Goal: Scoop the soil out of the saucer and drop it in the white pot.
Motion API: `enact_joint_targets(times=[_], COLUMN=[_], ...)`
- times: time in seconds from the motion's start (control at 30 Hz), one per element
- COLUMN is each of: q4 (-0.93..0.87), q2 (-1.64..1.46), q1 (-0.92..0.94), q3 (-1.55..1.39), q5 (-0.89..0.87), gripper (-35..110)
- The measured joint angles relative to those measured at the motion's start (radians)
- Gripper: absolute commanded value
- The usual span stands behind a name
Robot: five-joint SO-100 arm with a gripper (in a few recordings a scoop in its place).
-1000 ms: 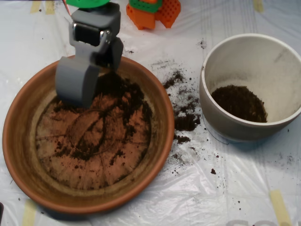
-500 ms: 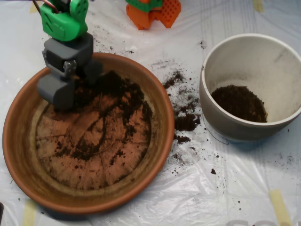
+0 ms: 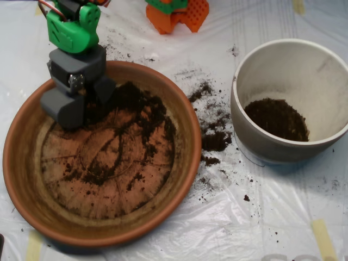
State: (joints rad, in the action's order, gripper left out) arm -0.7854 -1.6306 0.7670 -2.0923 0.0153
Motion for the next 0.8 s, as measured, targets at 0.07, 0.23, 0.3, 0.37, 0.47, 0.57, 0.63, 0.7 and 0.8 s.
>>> enact_joint_targets(times=[0.07,0.23,0.3,0.37,0.47,0.57,0.63,0.7,0.8], q4=[-0.021,-0.121,-0.193,-0.267,-0.291,-0.255,-0.227,-0.206,-0.178], q2=[0.040,0.192,0.282,0.348,0.388,0.353,0.316,0.268,0.198], q1=[-0.009,-0.025,-0.029,-0.029,-0.031,-0.038,-0.044,-0.057,-0.075], q3=[0.035,0.202,0.319,0.431,0.500,0.448,0.393,0.327,0.230], q5=[0.008,0.054,0.078,0.092,0.100,0.100,0.103,0.103,0.103], gripper=[23,25,22,20,18,18,17,15,11])
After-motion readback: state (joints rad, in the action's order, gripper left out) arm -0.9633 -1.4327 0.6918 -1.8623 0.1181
